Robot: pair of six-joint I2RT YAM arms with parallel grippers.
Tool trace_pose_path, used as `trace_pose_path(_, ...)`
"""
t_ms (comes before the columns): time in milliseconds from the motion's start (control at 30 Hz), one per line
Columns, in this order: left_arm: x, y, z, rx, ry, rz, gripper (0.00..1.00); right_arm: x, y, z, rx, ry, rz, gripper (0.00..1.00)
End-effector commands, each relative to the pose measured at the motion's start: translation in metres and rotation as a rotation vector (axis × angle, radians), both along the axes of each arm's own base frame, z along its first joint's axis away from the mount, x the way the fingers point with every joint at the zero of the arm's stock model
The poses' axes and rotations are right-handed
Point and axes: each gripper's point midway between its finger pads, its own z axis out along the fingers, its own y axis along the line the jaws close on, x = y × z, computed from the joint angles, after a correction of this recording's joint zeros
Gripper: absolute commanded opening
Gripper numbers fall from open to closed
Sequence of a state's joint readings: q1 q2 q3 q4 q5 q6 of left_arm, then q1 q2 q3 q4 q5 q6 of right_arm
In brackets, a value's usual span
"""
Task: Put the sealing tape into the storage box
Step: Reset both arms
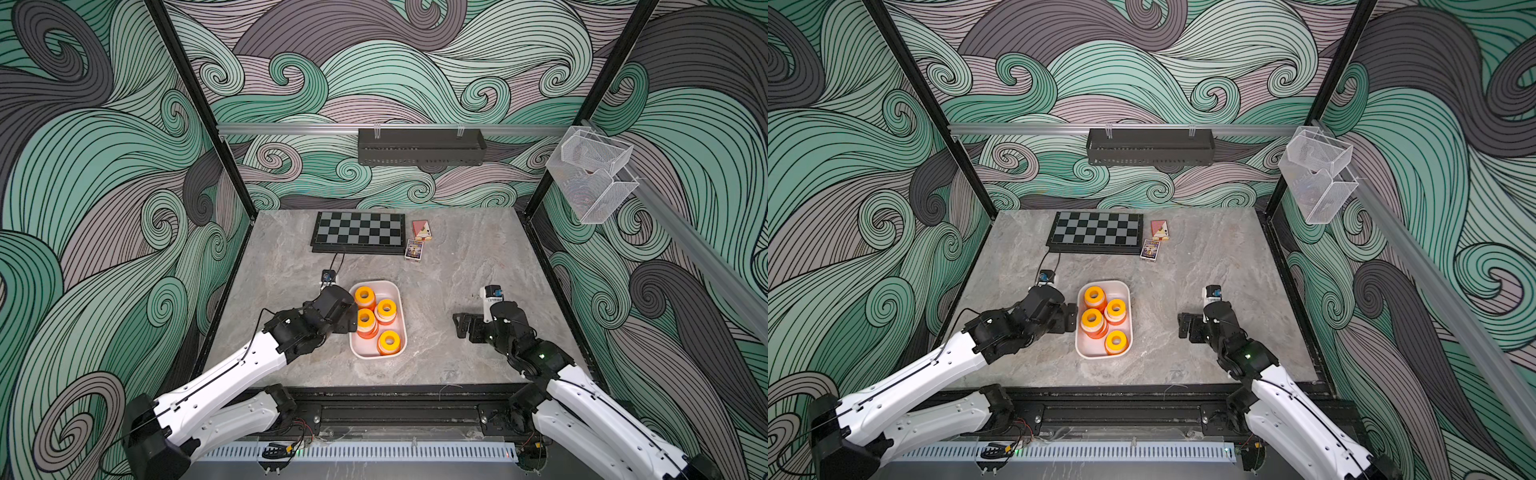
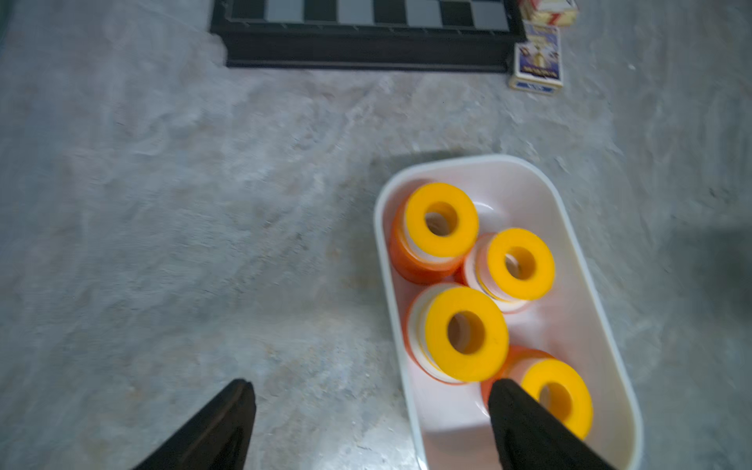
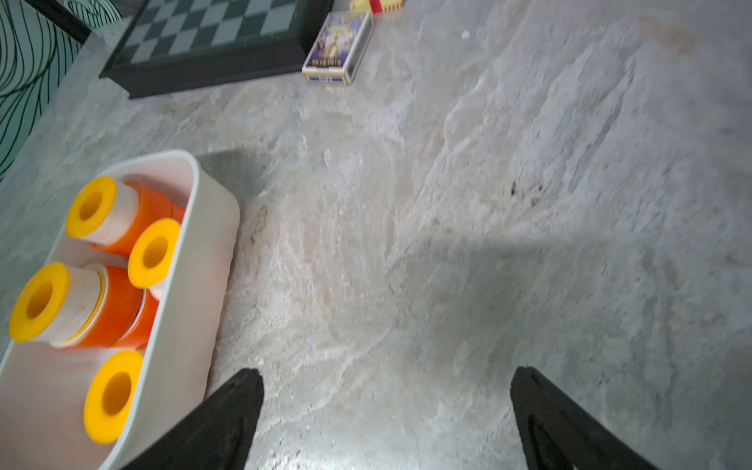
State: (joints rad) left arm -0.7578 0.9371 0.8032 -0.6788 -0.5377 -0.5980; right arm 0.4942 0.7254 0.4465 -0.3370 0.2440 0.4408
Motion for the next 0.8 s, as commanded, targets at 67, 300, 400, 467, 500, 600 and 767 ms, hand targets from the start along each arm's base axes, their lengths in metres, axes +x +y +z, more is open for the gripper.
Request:
trace_pose_path(67,0.035,0.05,0.037,0.098,-0.359,0.195,0.99,0.049,-0.026,0.038,-0.193,-0.272,-0.107,0.99)
trace_pose_path(300,0.073,0.076,0.011,0.188,-0.435,0.198,0.99,0.088,-0.067,0.04,-0.162,-0.361,-0.241,0.99)
trace_pose_path(400,0.09,0.095,-0.011,0.23,-0.45,0.201,0.99,0.106,-0.066,0.042,-0.298,-0.427,-0.175,0.99)
trace_pose_path(467,0.101,0.108,-0.03,0.192,-0.389,0.218,0.99,0.116,-0.074,0.024,-0.31,-0.387,-0.205,0.99)
trace_pose_path(500,0.106,0.112,-0.037,0.159,-0.376,0.229,0.99,0.12,-0.074,0.016,-0.314,-0.387,-0.203,0.99)
trace_pose_path(600,0.121,0.119,-0.053,0.103,-0.375,0.229,0.99,0.131,-0.075,0.001,-0.357,-0.395,-0.198,0.99)
trace_pose_path(767,0.141,0.121,-0.062,0.117,-0.316,0.181,0.96,0.138,-0.1,-0.003,-0.374,-0.459,-0.259,0.99)
